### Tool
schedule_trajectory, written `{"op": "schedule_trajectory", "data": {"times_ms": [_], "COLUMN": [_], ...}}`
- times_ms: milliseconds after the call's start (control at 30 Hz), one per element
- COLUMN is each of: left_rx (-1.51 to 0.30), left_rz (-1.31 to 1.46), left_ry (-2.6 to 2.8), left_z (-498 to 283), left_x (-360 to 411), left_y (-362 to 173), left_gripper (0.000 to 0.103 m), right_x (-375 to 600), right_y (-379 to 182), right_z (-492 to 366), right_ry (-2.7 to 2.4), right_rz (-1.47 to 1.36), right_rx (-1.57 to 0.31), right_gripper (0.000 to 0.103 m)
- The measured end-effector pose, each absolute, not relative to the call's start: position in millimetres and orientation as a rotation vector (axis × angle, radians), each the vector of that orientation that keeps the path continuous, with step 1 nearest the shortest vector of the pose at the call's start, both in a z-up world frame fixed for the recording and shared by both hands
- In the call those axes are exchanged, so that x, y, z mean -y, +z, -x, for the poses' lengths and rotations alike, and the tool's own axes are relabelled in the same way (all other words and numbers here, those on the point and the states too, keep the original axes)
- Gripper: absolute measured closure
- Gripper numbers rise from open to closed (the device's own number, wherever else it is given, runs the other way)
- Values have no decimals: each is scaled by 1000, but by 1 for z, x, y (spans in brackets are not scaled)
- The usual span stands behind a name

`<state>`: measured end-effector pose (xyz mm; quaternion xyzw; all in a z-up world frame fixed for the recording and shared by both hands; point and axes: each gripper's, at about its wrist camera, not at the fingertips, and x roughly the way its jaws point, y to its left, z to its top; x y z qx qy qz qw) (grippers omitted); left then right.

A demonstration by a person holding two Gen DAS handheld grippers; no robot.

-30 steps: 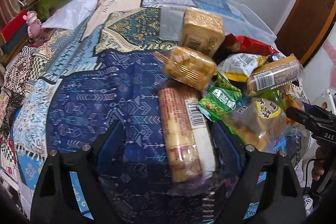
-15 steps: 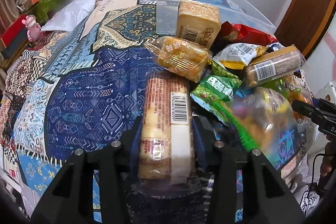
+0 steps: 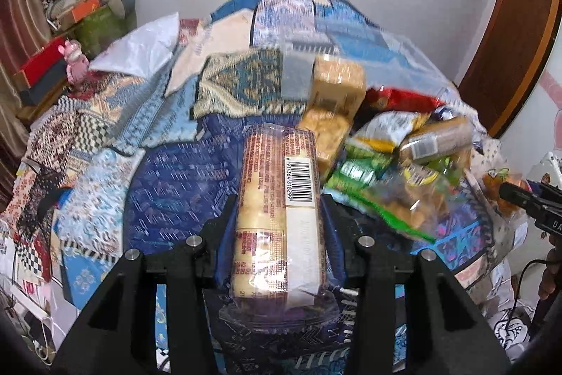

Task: Organize snacks
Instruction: 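Lift both packs and drop them into the clear box, opening both grippers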

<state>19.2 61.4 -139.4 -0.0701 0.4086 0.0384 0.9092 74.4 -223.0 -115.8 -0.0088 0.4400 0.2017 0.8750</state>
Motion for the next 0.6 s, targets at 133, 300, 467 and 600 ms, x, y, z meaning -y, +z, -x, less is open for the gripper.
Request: {"op": "schedule_trajectory", "data": {"times_ms": [133,300,467,600], "left_rx": [-782,-715,-663,-655], "left_rz": [140,137,116,141], "left_ry": [72,49,24,-14], "left_z": [-21,-33,-59,-88], "left_x": [-61,-56,-49,-49], "left_y": [-119,-94,-80,-73], "left_gripper": [59,59,59,59], "right_x": [227,225,214,202], "right_y": [-102,-79,-60,-50], "right_z": [-72,-76,-90,-111], "right_ry": [417,435,448,454], "right_rz": [7,-11,-1,10], "right_rx": [-876,-805,-730,-684], "right_gripper": [50,50,50,50]}}
